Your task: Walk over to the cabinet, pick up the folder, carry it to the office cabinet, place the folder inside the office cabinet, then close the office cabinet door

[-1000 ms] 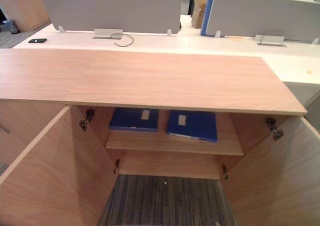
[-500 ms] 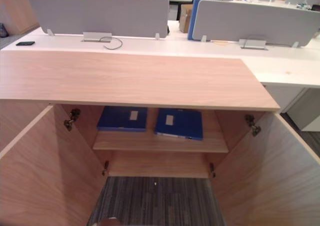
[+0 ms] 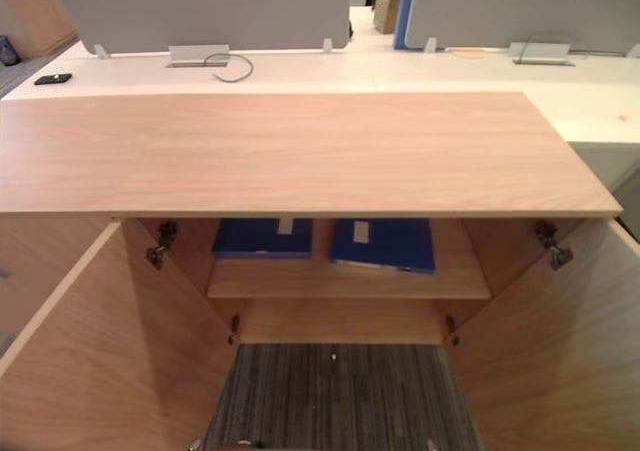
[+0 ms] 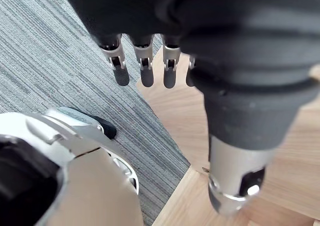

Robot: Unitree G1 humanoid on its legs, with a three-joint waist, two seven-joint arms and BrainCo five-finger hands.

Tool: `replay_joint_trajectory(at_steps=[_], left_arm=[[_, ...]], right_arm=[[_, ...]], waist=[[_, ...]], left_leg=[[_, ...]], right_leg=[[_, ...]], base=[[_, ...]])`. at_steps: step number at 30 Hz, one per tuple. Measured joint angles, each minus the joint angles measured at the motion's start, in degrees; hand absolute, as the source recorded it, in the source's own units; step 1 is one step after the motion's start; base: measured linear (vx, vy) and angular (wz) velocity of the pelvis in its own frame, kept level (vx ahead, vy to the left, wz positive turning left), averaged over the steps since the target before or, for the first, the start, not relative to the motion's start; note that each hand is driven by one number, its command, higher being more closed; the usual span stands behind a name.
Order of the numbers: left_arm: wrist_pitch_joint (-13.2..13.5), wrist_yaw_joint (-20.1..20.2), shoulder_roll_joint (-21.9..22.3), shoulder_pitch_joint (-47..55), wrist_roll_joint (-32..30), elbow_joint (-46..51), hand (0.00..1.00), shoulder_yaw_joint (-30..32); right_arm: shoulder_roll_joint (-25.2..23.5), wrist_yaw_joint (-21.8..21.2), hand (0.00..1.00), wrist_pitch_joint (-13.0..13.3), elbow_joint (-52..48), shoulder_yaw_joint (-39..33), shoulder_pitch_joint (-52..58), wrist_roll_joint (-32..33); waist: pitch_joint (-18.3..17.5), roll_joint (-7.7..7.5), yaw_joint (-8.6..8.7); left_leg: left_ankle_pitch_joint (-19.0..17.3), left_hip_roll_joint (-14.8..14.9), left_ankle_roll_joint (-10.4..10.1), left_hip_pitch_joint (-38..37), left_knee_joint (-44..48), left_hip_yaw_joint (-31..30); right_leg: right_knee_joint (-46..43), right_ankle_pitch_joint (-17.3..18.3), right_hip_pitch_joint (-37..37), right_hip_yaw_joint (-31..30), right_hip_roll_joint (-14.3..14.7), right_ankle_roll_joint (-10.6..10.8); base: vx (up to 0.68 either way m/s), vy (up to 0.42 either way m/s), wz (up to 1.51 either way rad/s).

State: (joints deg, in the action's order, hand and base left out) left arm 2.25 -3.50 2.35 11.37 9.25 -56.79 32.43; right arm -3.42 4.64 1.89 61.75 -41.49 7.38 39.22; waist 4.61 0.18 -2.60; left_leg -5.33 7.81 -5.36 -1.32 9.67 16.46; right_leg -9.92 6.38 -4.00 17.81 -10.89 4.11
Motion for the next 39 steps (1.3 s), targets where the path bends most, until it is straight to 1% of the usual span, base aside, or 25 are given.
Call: replay_joint_trajectory(at_steps=[3, 5, 7, 8, 9, 11, 14, 15, 16, 17, 18, 19, 20, 21, 22, 24, 26, 28, 30, 32, 35, 37, 38, 39], left_arm=[[0.1, 0.0, -0.5, 0.4, -0.9, 0.0, 0.00, -1.7], [0.4, 0.0, -0.4, 0.5, -0.9, 0.0, 0.00, -1.8], [0.5, 0.0, -0.4, 0.7, -1.3, 0.0, 0.00, -1.9], [0.5, 0.0, -0.4, 0.6, -1.5, 0.0, 0.00, -1.9], [0.5, 0.0, -0.4, 0.5, -2.0, -0.1, 0.00, -1.9], [0.5, 0.1, -0.4, 0.6, -2.3, -0.2, 0.00, -1.7], [0.5, 0.1, -0.4, 0.5, -3.3, -0.4, 0.00, -1.3], [0.5, 0.1, -0.4, 0.4, -3.9, -0.5, 0.00, -0.6], [0.5, 0.1, -0.4, 0.0, -4.4, -0.8, 0.00, 0.4], [0.5, 0.1, -0.7, -0.1, -4.5, -0.6, 0.00, 1.5], [0.5, 0.1, -0.9, -0.1, -4.5, -0.6, 0.00, 1.9], [0.5, 0.1, -0.9, -0.4, -4.5, -1.1, 0.00, 2.9], [0.4, 0.1, -0.4, -0.5, -4.8, -1.4, 0.00, 3.2], [0.3, 0.1, 0.3, -0.5, -4.7, -1.5, 0.00, 3.8], [0.3, 0.0, 0.6, -0.5, -4.8, -1.5, 0.00, 4.0], [0.4, 0.0, 0.7, -0.3, -4.3, -1.1, 0.00, 4.5], [0.3, 0.0, 0.7, -0.3, -4.1, -1.1, 0.00, 4.5], [0.4, -0.1, 0.7, -0.3, -4.0, -1.1, 0.00, 4.1], [0.4, -0.3, 0.2, -0.2, -4.0, -1.1, 0.00, 2.8], [0.4, -0.6, -0.6, 0.0, -4.0, -1.1, 0.00, 0.2], [0.4, -0.6, -1.5, 0.4, -4.0, -1.1, 0.00, -1.9], [0.4, -0.7, -2.3, 0.3, -3.3, -0.3, 0.00, -1.9], [0.4, -0.7, -2.5, -0.3, -1.9, 1.3, 0.00, -0.6], [0.4, -1.0, -2.1, -0.8, -1.2, 2.1, 0.00, 0.4]], right_arm=[[-0.1, -0.1, 0.00, -0.1, -1.2, 1.9, 0.9, -0.2], [0.1, -0.1, 0.00, -0.1, -1.4, 3.5, 1.1, -1.2], [0.5, -0.1, 0.00, -0.3, -2.4, 5.7, 1.3, -3.3], [0.3, -0.1, 0.00, -0.3, -3.1, 6.1, 1.3, -4.6], [0.4, -0.1, 0.00, -0.4, -3.8, 7.7, 1.5, -4.7], [0.5, -0.1, 0.00, -0.5, -4.7, 9.4, 1.9, -4.8], [0.5, -0.1, 0.00, -0.5, -5.3, 10.5, 2.5, -5.6], [0.7, -0.1, 0.00, -0.4, -5.3, 11.8, 2.6, -5.7], [0.8, -0.1, 0.00, -0.4, -5.3, 12.9, 2.7, -5.8], [0.5, -0.1, 0.00, -0.5, -5.2, 14.7, 2.9, -5.9], [0.3, -0.1, 0.00, -0.5, -5.2, 14.9, 3.0, -6.0], [0.2, -0.1, 0.00, -0.6, -5.1, 15.8, 3.6, -6.8], [0.9, -0.1, 0.00, -0.6, -5.1, 15.7, 3.6, -6.8], [1.3, -0.1, 0.00, -0.6, -5.2, 15.7, 3.6, -6.9], [1.5, -0.1, 0.00, -0.6, -5.2, 15.7, 3.7, -6.9], [1.5, -0.2, 0.00, -0.6, -5.2, 15.7, 3.7, -6.9], [1.5, -0.2, 0.00, -0.6, -5.2, 15.6, 3.7, -6.9], [1.2, -0.2, 0.00, -0.6, -5.0, 13.8, 3.5, -6.9], [1.0, -0.2, 0.00, -0.6, -4.9, 13.2, 3.4, -6.9], [0.7, -0.1, 0.00, -0.6, -4.7, 11.2, 3.1, -6.9], [0.7, -0.1, 0.00, -0.6, -4.6, 10.9, 2.9, -6.9], [-0.3, -0.1, 0.00, -0.6, -4.6, 9.5, 2.0, -7.0], [-1.4, -0.1, 0.00, -0.6, -4.6, 9.0, 1.3, -7.2], [-1.5, -0.1, 0.00, -0.6, -4.7, 9.1, 1.1, -7.6]], waist=[[-0.4, -0.25, 0.02], [-0.5, -0.28, -0.03], [-0.5, -0.13, -0.02], [-0.3, -0.05, -0.02], [0.1, 0.47, 0.08], [0.0, 0.75, 0.35], [0.0, 0.83, 0.56], [0.0, 0.81, 0.73], [0.0, 0.54, 0.82], [0.1, -0.80, 0.83], [0.0, -1.49, 0.83], [-0.8, -2.59, 0.31], [-1.0, -1.35, 0.24], [-1.0, -0.57, 0.27], [-1.1, -0.33, 0.22], [-1.4, -0.37, 0.21], [-1.5, -0.30, 0.30], [-1.8, -0.07, 0.24], [-1.7, -0.12, 0.27], [-1.8, -0.12, 0.33], [-1.6, -0.22, 0.59], [-0.6, -1.65, 0.62], [0.8, -3.40, 0.49], [1.8, -3.58, 0.10]], left_leg=[[1.9, -0.8, 0.2, -1.2, -3.3, 0.0], [2.6, -1.3, 0.8, -1.8, -4.7, 0.1], [2.4, -1.4, 1.8, -2.0, -5.3, -0.1], [2.5, -1.6, 2.1, -2.4, -5.5, -0.2], [2.6, -1.5, 2.7, -3.0, -5.8, -0.6], [2.6, -0.9, 2.8, -3.2, -6.0, -1.5], [2.5, 0.4, 2.7, -2.9, -6.0, -3.2], [2.4, 1.0, 2.5, -2.5, -5.4, -3.8], [2.0, 1.7, 1.8, -1.7, -4.3, -4.3], [1.7, 1.5, 0.7, -1.3, -3.4, -4.4], [1.6, 1.3, 0.2, -1.2, -3.2, -4.4], [1.3, 1.9, -1.1, -0.7, -2.5, -4.3], [1.6, 3.3, -2.2, -0.8, -2.5, -4.3], [2.1, 4.9, -3.1, -1.8, -3.3, -4.4], [2.5, 5.7, -3.5, -2.2, -4.0, -4.4], [4.7, 8.1, -5.0, -3.5, -7.4, -4.4], [6.4, 8.4, -5.6, -3.7, -10.0, -4.5], [7.8, 8.0, -6.2, -3.7, -12.2, -4.5], [8.2, 7.6, -6.2, -3.7, -13.1, -4.4], [8.6, 7.2, -6.0, -3.7, -13.7, -4.2], [9.4, 7.0, -5.8, -3.7, -13.4, -3.7], [9.2, 7.0, -5.6, -0.8, -7.1, -3.9], [7.4, 7.8, -2.8, 4.8, 4.4, -5.5], [6.7, 9.5, -0.9, 9.4, 14.9, -6.9]], right_leg=[[0.3, -0.7, 0.1, 0.4, -0.4, 0.9], [-2.1, -0.7, 1.0, 0.6, -1.4, 0.9], [-10.3, -0.7, 4.8, 0.4, -3.2, 0.9], [-15.6, -1.1, 7.1, 0.2, -4.5, 0.2], [-19.4, -2.3, 8.9, -0.2, -5.2, -1.4], [-21.5, -2.7, 10.2, -1.1, -5.5, -2.6], [-18.7, -2.5, 10.7, -3.3, -5.5, -2.2], [-16.5, -2.6, 10.6, -4.2, -5.0, -2.0], [-12.4, -2.9, 10.2, -4.3, -4.3, -1.6], [-8.0, -5.8, 9.0, -4.2, -4.2, -0.5], [-7.3, -6.6, 8.8, -4.1, -4.3, -0.5], [-5.0, -2.2, 7.5, -3.4, -4.0, 2.9], [-4.3, -1.8, 7.3, -2.4, -2.6, 2.6], [-4.1, -1.2, 7.2, -1.9, -0.9, 1.8], [-3.8, -0.9, 6.9, -1.6, 0.0, 1.5], [-2.4, -0.5, 6.1, -0.4, 2.8, 0.8], [-1.5, -0.5, 6.0, 0.6, 3.3, 0.8], [-1.2, -0.6, 5.9, 1.1, 3.5, 0.9], [-0.8, -0.7, 6.0, 1.4, 3.2, 1.0], [-0.2, -0.7, 5.8, 1.4, 3.0, 1.1], [0.3, -0.7, 5.3, 1.5, 3.0, 1.1], [0.3, -0.4, 4.8, 1.6, 2.4, 0.8], [-0.6, 0.3, 4.7, 1.4, 2.0, -0.1], [-1.8, 1.0, 4.5, 1.2, 2.5, -0.6]], base=[[-0.05, 0.011, 0.01], [-0.08, 0.038, 0.00], [-0.12, 0.047, 0.04], [-0.12, 0.043, 0.10], [-0.09, 0.024, 0.12], [-0.05, 0.003, 0.18], [-0.03, -0.072, 0.21], [0.02, -0.185, 0.18], [0.05, -0.275, 0.17], [0.06, -0.315, 0.12], [0.09, -0.324, 0.01], [0.10, -0.295, -0.03], [0.13, -0.317, -0.03], [0.08, -0.180, 0.00], [0.09, -0.219, 0.01], [0.10, -0.190, 0.04], [0.11, -0.049, 0.19], [0.10, 0.007, 0.18], [0.09, 0.038, 0.08], [0.08, 0.051, 0.07], [0.04, 0.011, 0.04], [-0.01, -0.046, 0.12], [-0.09, -0.124, 0.07], [-0.15, -0.167, -0.13]])
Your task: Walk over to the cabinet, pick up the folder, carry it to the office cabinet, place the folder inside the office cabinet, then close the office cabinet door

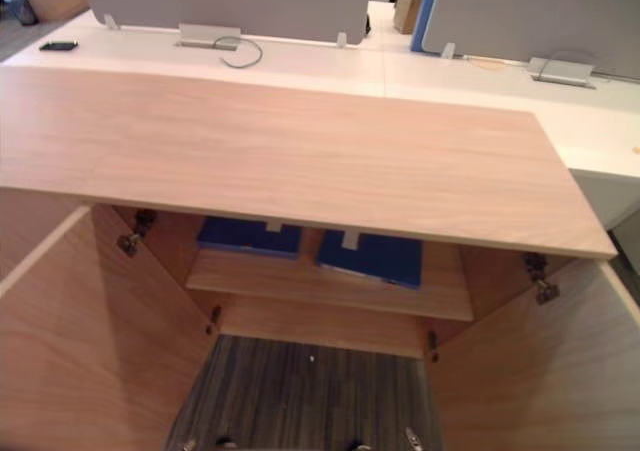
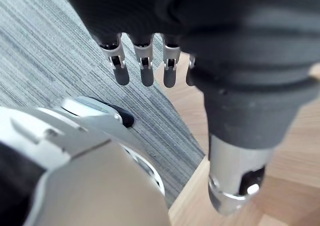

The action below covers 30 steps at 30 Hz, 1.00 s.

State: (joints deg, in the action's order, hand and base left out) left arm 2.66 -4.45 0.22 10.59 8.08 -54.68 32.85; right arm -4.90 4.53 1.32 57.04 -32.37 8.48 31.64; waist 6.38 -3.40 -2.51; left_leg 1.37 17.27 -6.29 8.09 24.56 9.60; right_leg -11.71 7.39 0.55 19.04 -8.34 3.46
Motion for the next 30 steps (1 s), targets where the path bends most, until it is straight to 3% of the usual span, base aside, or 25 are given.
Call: replay_joint_trajectory(at_steps=[1, 2, 3, 5, 7, 9, 10, 12, 15, 20, 23, 26, 28, 30], left_arm=[[-0.1, -0.3, 1.2, -0.1, 1.2, 0.1, 0.00, 1.2], [-0.1, -0.3, 1.8, 0.2, 2.1, 0.2, 0.00, 2.0], [-0.1, -0.4, 1.8, 0.4, 3.2, 0.2, 0.00, 2.6], [-0.1, -0.4, 2.2, 0.3, 4.2, 0.2, 0.00, 2.8], [-0.2, -0.4, 3.1, 0.4, 4.4, 0.2, 0.00, 4.0], [-0.6, -0.4, 4.4, 1.2, 4.1, 0.1, 0.00, 4.8], [-0.9, -0.2, 4.1, 1.2, 3.7, -1.1, 0.00, 5.9], [-0.9, -0.3, 4.1, 0.6, 2.7, -1.2, 0.00, 6.6], [-0.9, -0.2, 4.2, 0.1, 0.9, -1.8, 0.00, 6.6], [-0.6, -0.2, 3.9, -0.4, 0.6, -3.2, 0.00, 5.8], [-0.5, -0.2, 3.9, -0.3, 0.5, -3.2, 0.00, 4.4], [-0.5, -0.1, 3.6, -0.2, 0.1, -3.4, 0.00, 3.2], [-0.5, -0.1, 3.3, 0.2, -0.5, -3.4, 0.00, 2.3], [-0.5, -0.2, 2.5, -0.1, -0.8, -3.3, 0.00, 0.9]], right_arm=[[0.2, 0.1, 0.00, 0.0, 0.0, 0.4, 0.1, -0.3], [0.2, 0.2, 0.00, 0.0, 0.1, 0.4, 0.2, -0.4], [0.2, 0.3, 0.00, -0.1, 0.1, 0.5, 0.7, -1.0], [0.3, 0.7, 0.00, -0.1, 0.0, 0.5, 0.7, -1.3], [0.4, 0.7, 0.00, -0.1, 0.0, 0.2, 0.6, -1.3], [1.4, 0.7, 0.00, -0.1, 0.0, -0.2, 0.8, -1.3], [1.4, 0.8, 0.00, -0.1, 0.2, -0.4, 0.6, -1.5], [1.0, 0.8, 0.00, -0.1, 0.3, -1.3, 0.7, -2.0], [1.4, 0.7, 0.00, -0.1, 1.3, -2.4, 0.5, -3.5], [1.5, 0.6, 0.00, -0.1, 1.3, -2.4, 0.7, -3.9], [2.1, 0.5, 0.00, -0.2, 1.0, -1.2, 0.7, -5.7], [2.5, 0.5, 0.00, -0.1, -0.5, 1.8, 0.7, -5.9], [3.0, 0.4, 0.00, -0.1, -1.2, 4.3, 0.8, -5.9], [3.8, 0.6, 0.00, -0.1, -1.7, 7.8, 0.2, -5.8]], waist=[[0.9, 0.74, -0.57], [1.2, 1.12, -0.67], [1.2, 0.71, -0.90], [1.4, 1.17, -1.13], [1.7, 1.42, -1.19], [1.0, 3.24, -1.37], [0.5, 3.45, -1.43], [0.4, 3.00, -1.29], [-1.0, 3.61, -1.31], [-2.5, 3.86, -1.18], [-2.3, 4.59, -1.13], [-1.7, 5.09, -0.67], [-1.7, 5.09, -0.09], [-0.3, 4.95, 0.10]], left_leg=[[1.2, 2.5, 3.2, 4.1, 11.2, -1.4], [2.5, 3.5, 4.9, 5.3, 14.5, -1.7], [3.0, 3.9, 5.7, 6.5, 19.0, -2.5], [-2.5, 2.2, 4.0, 9.2, 21.9, -1.5], [-4.9, -0.4, 2.1, 8.9, 15.9, 2.0], [-4.3, -2.7, 2.2, 6.1, 3.7, 4.5], [-6.2, -4.5, 2.5, 3.1, -2.0, 5.7], [-6.0, -6.3, 2.9, 1.9, -4.3, 6.9], [-6.4, -8.7, 3.4, 0.0, -6.7, 9.1], [-6.1, -10.6, 4.0, -3.1, -11.4, 10.5], [-5.7, -11.4, 4.6, -6.3, -14.3, 11.0], [-5.5, -11.6, 5.4, -9.8, -17.1, 11.5], [-5.7, -11.5, 5.9, -10.2, -17.4, 11.4], [-7.1, -10.3, 4.9, -7.8, -13.5, 10.3]], right_leg=[[-2.2, 2.0, -0.7, -0.5, 0.8, -1.0], [-3.2, 3.0, -1.3, -0.8, 1.2, -1.2], [-4.5, 4.9, -2.2, -1.3, 1.4, -1.6], [-5.2, 5.6, -1.7, -2.3, 1.5, -1.9], [-5.0, 5.5, -1.0, -3.3, 1.5, -1.8], [-5.1, 5.4, -0.2, -4.1, 2.2, -1.3], [-5.7, 5.8, 0.5, -5.3, 1.4, -0.3], [-4.8, 4.9, 0.2, -5.6, -0.1, 0.7], [-2.0, 3.4, -0.9, -6.7, -1.7, 1.9], [-0.3, 1.4, -2.0, -6.9, -2.9, 2.0], [-11.4, 1.3, 2.0, -7.4, -4.1, 1.7], [-24.6, -1.0, 7.6, -7.9, -6.5, -1.6], [-24.4, 0.4, 8.3, -5.6, -7.3, -0.9], [-16.1, 0.4, 7.8, -5.1, -5.5, -0.9]], base=[[-0.14, -0.129, -0.27], [-0.11, -0.106, -0.28], [-0.07, -0.085, -0.17], [-0.06, -0.059, -0.21], [-0.01, 0.049, -0.29], [0.09, 0.144, -0.35], [0.14, 0.167, -0.22], [0.15, 0.151, -0.10], [0.19, 0.141, -0.15], [0.12, 0.086, -0.13], [0.04, 0.095, -0.05], [0.01, 0.068, -0.05], [0.01, 0.020, 0.00], [0.00, -0.084, 0.16]])
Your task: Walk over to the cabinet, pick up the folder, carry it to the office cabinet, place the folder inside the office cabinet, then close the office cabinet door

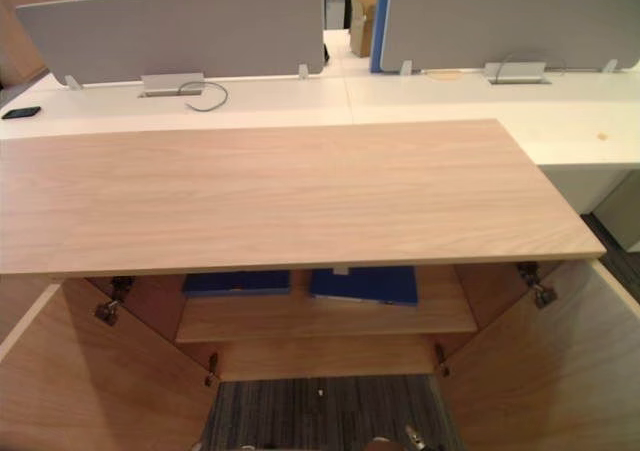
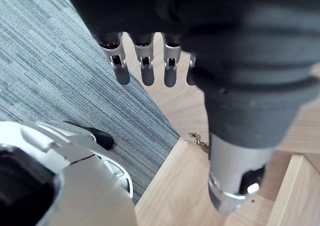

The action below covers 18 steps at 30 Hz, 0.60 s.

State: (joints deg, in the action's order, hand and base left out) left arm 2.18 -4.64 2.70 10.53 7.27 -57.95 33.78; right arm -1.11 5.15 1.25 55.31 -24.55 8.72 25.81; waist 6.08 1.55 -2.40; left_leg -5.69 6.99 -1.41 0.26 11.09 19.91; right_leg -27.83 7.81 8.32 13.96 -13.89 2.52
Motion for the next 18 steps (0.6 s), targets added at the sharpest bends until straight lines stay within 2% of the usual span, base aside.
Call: replay_joint_trajectory(at_steps=[1, 2, 4, 5, 6, 7, 8, 9, 12, 14, 15, 18], left_arm=[[0.0, 0.0, -0.4, -0.2, -0.1, 0.3, 0.00, -0.1], [-0.1, -0.1, -0.6, -0.8, -0.4, 0.5, 0.00, -0.6], [-0.1, -0.3, 0.4, -1.8, -0.4, 2.2, 0.00, -2.5], [-0.1, -0.7, 0.1, -2.0, 0.1, 3.4, 0.00, -3.9], [0.0, -0.9, -0.2, -2.3, 0.3, 3.8, 0.00, -4.7], [0.1, -1.7, -1.1, -2.7, 0.4, 5.1, 0.00, -6.1], [0.1, -2.5, -1.3, -3.0, 0.6, 6.0, 0.00, -7.0], [0.1, -3.2, -1.6, -3.2, 1.0, 6.9, 0.00, -7.9], [0.2, -4.2, -2.5, -4.3, 1.2, 7.2, 0.00, -9.1], [0.3, -4.5, -3.0, -4.9, 1.2, 7.2, 0.00, -9.7], [0.4, -4.7, -4.1, -6.1, 1.0, 7.0, 0.00, -11.0], [0.7, -5.1, -6.2, -8.2, 0.7, 6.7, 0.00, -13.8]], right_arm=[[0.0, 0.2, 0.00, -0.1, -1.1, 1.1, 0.1, 0.0], [0.2, 0.4, 0.00, -0.1, -3.6, 3.5, 0.2, -0.1], [2.0, 2.0, 0.00, 0.0, -14.7, 10.3, -1.4, -1.7], [2.0, 2.8, 0.00, 0.0, -22.1, 14.0, -2.4, -3.7], [2.0, 3.3, 0.00, 0.0, -25.6, 15.7, -2.7, -4.8], [2.0, 4.0, 0.00, 0.1, -32.5, 18.8, -3.4, -7.0], [2.2, 4.2, 0.00, 0.2, -36.7, 20.3, -3.9, -9.4], [2.3, 4.4, 0.00, 0.3, -41.3, 22.0, -4.5, -13.3], [2.8, 4.7, 0.00, 0.5, -49.2, 24.6, -5.6, -19.3], [3.2, 4.7, 0.00, 0.5, -50.8, 24.7, -6.3, -21.7], [4.9, 5.1, 0.00, 0.6, -51.4, 24.7, -8.8, -25.1], [9.7, 6.4, 0.00, 0.6, -51.5, 24.9, -14.8, -29.6]], waist=[[0.4, -0.54, 0.11], [1.4, -0.92, 0.36], [5.5, 2.19, -0.23], [7.9, 2.45, -0.02], [8.7, 2.28, -0.02], [10.3, 1.29, 0.01], [11.2, 1.12, -0.09], [12.2, 0.80, -0.14], [13.8, -0.21, -0.29], [14.4, -0.49, -0.29], [15.8, -0.64, -0.23], [17.5, -1.39, -0.15]], left_leg=[[-1.4, 0.4, -0.4, 1.9, 3.5, -0.6], [-4.3, 1.7, -0.7, 5.4, 9.9, -1.8], [-8.4, 6.7, -1.1, 13.1, 22.8, -3.4], [-9.9, 7.7, -1.1, 15.5, 26.3, -4.3], [-11.0, 7.9, -1.2, 16.8, 27.8, -4.6], [-12.6, 8.0, -1.1, 19.9, 32.0, -5.1], [-13.7, 8.4, -1.0, 22.1, 35.0, -5.6], [-15.0, 8.6, -1.0, 24.8, 38.4, -6.6], [-16.7, 8.5, -0.5, 30.2, 44.2, -7.1], [-17.6, 8.3, -0.1, 32.4, 46.4, -7.1], [-18.7, 8.1, 0.6, 35.5, 49.9, -7.5], [-19.8, 6.3, 1.9, 42.0, 55.1, -7.6]], right_leg=[[2.7, -1.9, -0.4, 0.6, 0.1, -0.1], [3.9, 0.0, -1.0, 2.3, 0.2, 1.9], [0.6, 1.7, 2.2, 2.8, 2.9, 1.5], [-4.3, 3.4, 5.5, 2.3, 2.7, 1.4], [-6.6, 4.5, 7.3, 2.0, 2.3, 1.4], [-11.3, 7.6, 10.6, 1.2, 1.2, 1.3], [-14.4, 9.1, 12.7, 1.0, 0.7, 1.4], [-17.9, 10.5, 15.1, 0.7, 0.1, 1.7], [-24.2, 12.5, 21.0, -0.7, -1.8, 2.1], [-26.5, 13.0, 23.3, -1.5, -2.4, 2.2], [-29.8, 13.7, 26.5, -2.2, -3.5, 2.2], [-36.1, 14.7, 33.6, -4.5, -6.0, 2.2]], base=[[-0.02, -0.158, 0.36], [0.00, -0.189, 0.21], [-0.08, -0.163, -0.16], [-0.20, -0.068, -0.23], [-0.20, -0.039, -0.02], [-0.20, -0.044, 0.05], [-0.20, -0.015, 0.09], [-0.19, 0.000, 0.07], [-0.14, 0.057, 0.05], [-0.09, 0.104, 0.02], [-0.07, 0.103, 0.06], [-0.07, 0.121, 0.18]])
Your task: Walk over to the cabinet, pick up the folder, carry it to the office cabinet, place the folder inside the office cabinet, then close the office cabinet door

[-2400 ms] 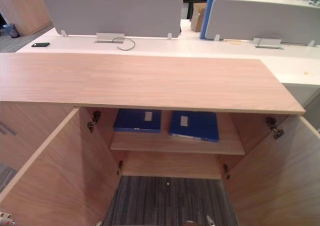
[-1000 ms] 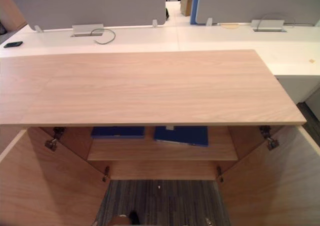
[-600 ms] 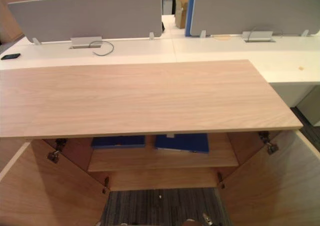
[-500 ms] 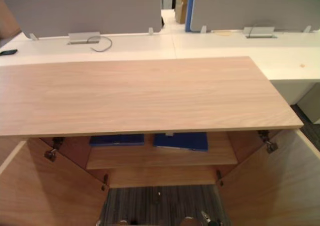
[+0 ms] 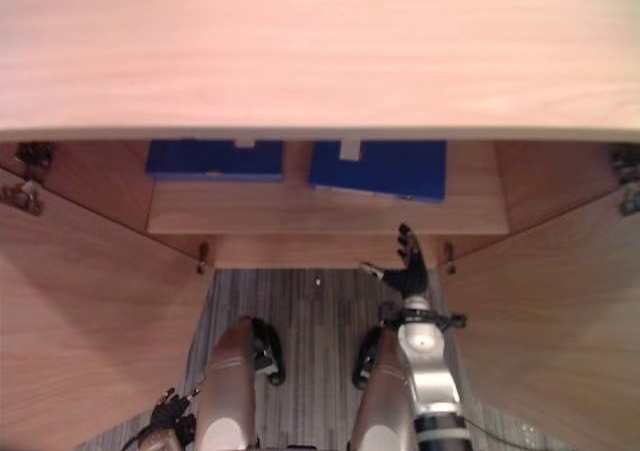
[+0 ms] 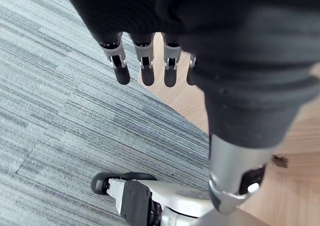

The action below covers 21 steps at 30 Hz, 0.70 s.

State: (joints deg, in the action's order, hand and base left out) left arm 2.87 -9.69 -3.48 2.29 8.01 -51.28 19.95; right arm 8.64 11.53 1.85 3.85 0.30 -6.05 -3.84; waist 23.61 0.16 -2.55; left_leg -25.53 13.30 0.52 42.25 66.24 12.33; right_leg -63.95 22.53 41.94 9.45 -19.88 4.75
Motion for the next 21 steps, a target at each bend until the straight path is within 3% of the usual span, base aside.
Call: replay_joint_trajectory(at_steps=[6, 9, 14, 21], left_arm=[[0.1, -0.2, -0.9, -1.0, 0.0, 0.1, 0.00, -2.4], [0.6, -2.6, -1.0, -1.3, 0.0, 2.1, 0.00, -3.8], [1.9, -5.7, -1.2, -1.5, 0.6, 4.9, 0.00, -4.3], [2.4, -6.5, -0.7, -1.5, 1.0, 5.0, 0.00, -6.8]], right_arm=[[7.1, 2.3, 0.00, 0.6, -1.9, 2.0, -10.8, -6.6], [11.0, 4.3, 0.00, 0.7, -0.7, 2.2, -16.6, -8.6], [15.9, 6.4, 0.00, 0.5, 5.8, 2.0, -22.5, -8.1], [21.2, 10.6, 0.00, 3.5, 13.3, 1.1, -32.9, -0.8]], waist=[[2.0, -0.04, -0.08], [3.0, 0.00, -0.51], [4.0, 0.33, -1.02], [4.3, 0.57, -1.77]], left_leg=[[-1.5, -0.4, 1.8, 8.7, 7.0, 0.1], [-1.5, -0.9, 2.2, 14.5, 10.0, -0.5], [-0.8, -1.8, 2.9, 22.9, 12.6, -2.1], [0.9, -2.4, 2.9, 30.1, 13.3, -3.6]], right_leg=[[-7.2, 1.1, 9.5, -2.7, -1.7, 0.3], [-10.4, 1.5, 15.2, -3.4, -2.5, 0.0], [-13.3, 1.6, 22.2, -3.1, -3.6, -0.1], [-14.5, 1.6, 27.9, -2.3, -4.3, 0.2]], base=[[-0.01, 0.095, 0.05], [0.00, 0.068, 0.12], [0.00, 0.016, 0.16], [0.01, -0.022, 0.11]])
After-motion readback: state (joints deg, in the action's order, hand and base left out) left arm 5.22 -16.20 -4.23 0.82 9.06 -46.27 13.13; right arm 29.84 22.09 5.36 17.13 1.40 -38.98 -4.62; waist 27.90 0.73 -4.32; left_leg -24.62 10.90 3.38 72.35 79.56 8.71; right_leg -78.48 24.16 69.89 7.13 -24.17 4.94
